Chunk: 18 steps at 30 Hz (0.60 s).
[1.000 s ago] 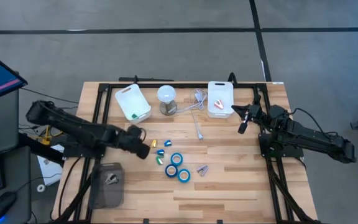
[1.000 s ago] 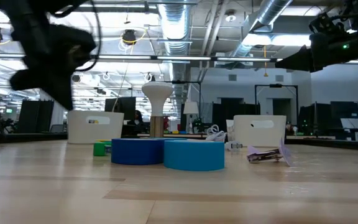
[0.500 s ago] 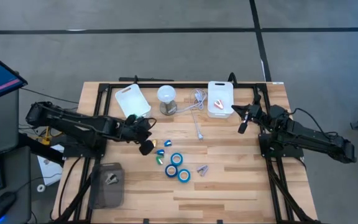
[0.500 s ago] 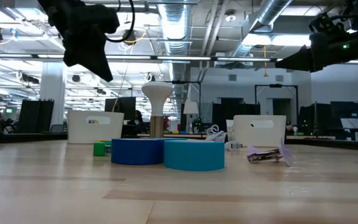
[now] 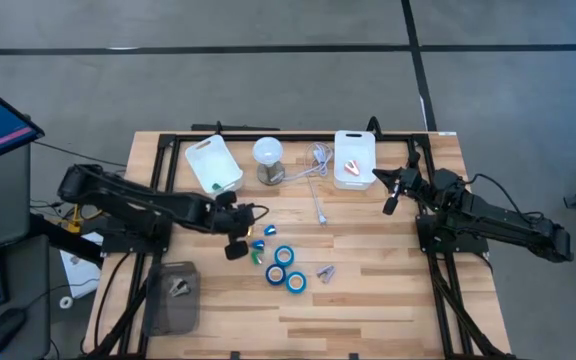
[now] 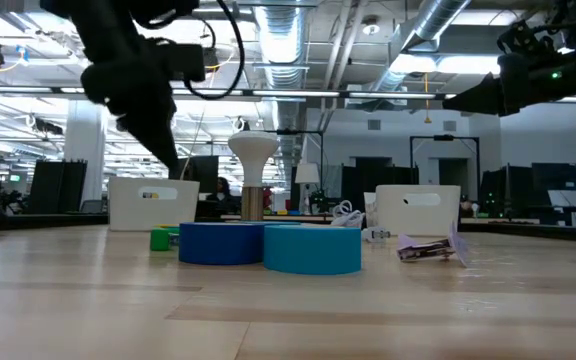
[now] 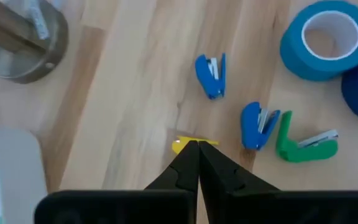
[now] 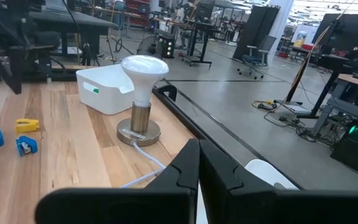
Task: Pick and place Stapler, Stapler remover, tape
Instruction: Put the yellow stapler into the left white bin
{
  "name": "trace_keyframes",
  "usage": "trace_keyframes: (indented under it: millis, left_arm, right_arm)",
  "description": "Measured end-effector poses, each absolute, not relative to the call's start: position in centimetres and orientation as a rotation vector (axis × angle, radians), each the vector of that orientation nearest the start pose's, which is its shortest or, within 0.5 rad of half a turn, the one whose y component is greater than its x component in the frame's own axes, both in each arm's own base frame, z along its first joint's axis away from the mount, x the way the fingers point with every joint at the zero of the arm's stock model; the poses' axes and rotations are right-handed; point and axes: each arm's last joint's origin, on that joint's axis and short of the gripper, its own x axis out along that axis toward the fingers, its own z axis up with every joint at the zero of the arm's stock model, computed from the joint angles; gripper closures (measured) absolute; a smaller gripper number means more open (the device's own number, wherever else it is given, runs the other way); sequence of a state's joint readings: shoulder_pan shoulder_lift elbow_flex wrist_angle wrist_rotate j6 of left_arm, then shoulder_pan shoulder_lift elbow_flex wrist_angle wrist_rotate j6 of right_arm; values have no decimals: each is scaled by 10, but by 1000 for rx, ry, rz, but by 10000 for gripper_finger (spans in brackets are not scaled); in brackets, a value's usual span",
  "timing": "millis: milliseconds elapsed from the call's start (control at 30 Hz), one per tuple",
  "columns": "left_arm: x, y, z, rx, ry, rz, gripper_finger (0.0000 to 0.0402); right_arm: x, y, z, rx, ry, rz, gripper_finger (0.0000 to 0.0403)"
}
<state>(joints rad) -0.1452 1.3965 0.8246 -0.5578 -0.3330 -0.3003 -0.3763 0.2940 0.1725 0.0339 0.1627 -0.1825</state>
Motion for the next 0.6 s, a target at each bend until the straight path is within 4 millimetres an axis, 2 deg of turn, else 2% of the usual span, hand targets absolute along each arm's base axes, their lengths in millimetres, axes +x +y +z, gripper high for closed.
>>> trace_keyframes:
  millis: [133,200,267,433,600]
  left_arm:
    - [254,-26,192,-14,1065,333,398]
    - [256,-24,194,-75,1036,352,398]
    - [256,-19,196,-195,1002,420,398]
    - [257,0,197,-617,897,667,398]
    - [258,3,194,-757,879,725,399]
  right_arm:
    - [104,-46,201,-169,141,-529,403]
    - [104,-46,201,-168,141,-529,403]
    - [104,-46,201,-169,141,-529,403]
    - [104,-46,201,-169,138,-529,403]
    - [104,-46,201,-168,141,-528,403]
